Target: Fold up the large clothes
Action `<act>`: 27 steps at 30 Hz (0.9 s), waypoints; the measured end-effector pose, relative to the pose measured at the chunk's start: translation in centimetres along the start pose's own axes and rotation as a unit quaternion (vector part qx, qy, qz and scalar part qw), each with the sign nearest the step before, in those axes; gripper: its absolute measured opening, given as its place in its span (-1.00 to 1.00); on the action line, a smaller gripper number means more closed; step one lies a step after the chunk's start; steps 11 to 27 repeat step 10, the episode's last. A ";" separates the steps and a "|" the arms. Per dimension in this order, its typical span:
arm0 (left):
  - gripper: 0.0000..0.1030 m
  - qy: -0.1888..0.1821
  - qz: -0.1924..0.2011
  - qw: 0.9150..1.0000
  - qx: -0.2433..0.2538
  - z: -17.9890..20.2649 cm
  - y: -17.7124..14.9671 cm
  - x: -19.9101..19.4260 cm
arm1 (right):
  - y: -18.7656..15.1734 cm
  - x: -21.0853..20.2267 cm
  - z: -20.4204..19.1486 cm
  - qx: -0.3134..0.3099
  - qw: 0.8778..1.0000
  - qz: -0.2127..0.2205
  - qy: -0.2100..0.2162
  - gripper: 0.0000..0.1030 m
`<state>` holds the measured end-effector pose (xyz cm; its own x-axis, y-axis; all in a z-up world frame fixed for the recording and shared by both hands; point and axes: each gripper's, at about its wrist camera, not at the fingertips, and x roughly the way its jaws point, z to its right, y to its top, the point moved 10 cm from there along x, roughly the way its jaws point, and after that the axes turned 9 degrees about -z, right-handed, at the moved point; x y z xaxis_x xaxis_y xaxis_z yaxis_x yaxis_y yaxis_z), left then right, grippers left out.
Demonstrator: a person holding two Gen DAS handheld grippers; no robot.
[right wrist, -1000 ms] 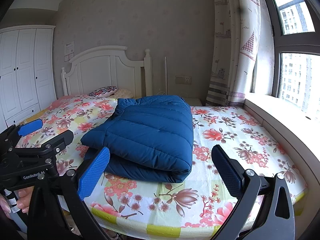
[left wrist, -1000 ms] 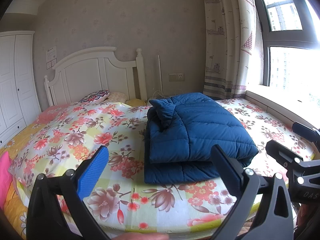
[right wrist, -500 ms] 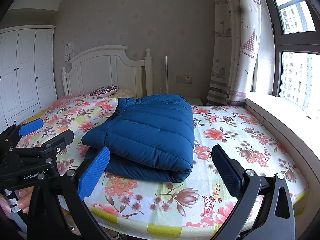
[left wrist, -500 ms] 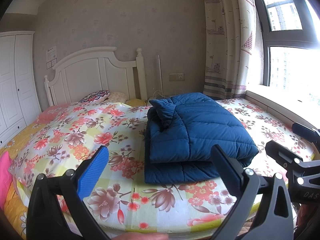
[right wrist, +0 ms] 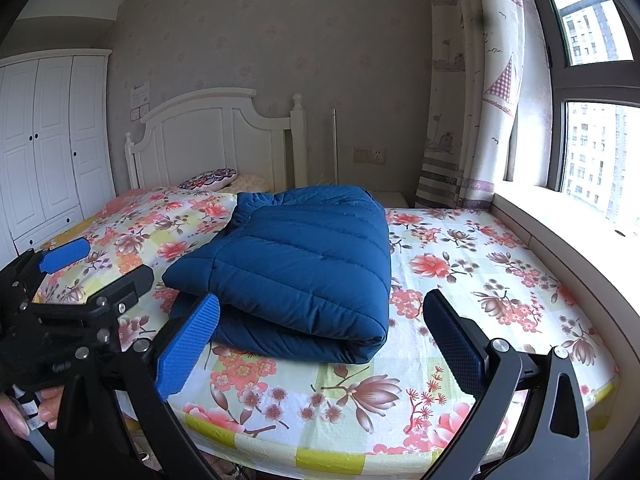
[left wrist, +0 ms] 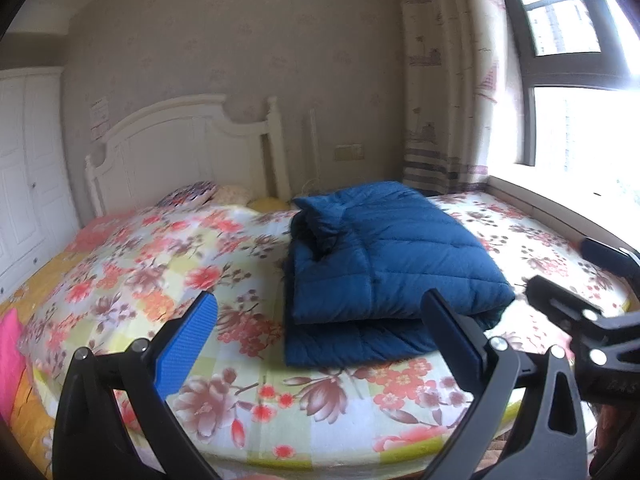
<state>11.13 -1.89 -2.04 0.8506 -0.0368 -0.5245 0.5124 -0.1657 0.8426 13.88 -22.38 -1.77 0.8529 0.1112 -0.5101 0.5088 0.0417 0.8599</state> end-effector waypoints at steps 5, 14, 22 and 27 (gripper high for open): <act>0.96 -0.023 -0.032 0.999 0.023 0.2 0.0 2.5 | 0.3 1.4 1.4 -0.001 1.000 -0.013 0.007 0.90; 0.96 0.025 -0.098 0.995 -0.011 -8.9 1.0 9.8 | 2.7 3.2 12.0 0.054 0.997 -0.033 -0.041 0.90; 0.96 0.025 -0.098 0.995 -0.011 -8.9 1.0 9.8 | 2.7 3.2 12.0 0.054 0.997 -0.033 -0.041 0.90; 0.96 0.025 -0.098 0.995 -0.011 -8.9 1.0 9.8 | 2.7 3.2 12.0 0.054 0.997 -0.033 -0.041 0.90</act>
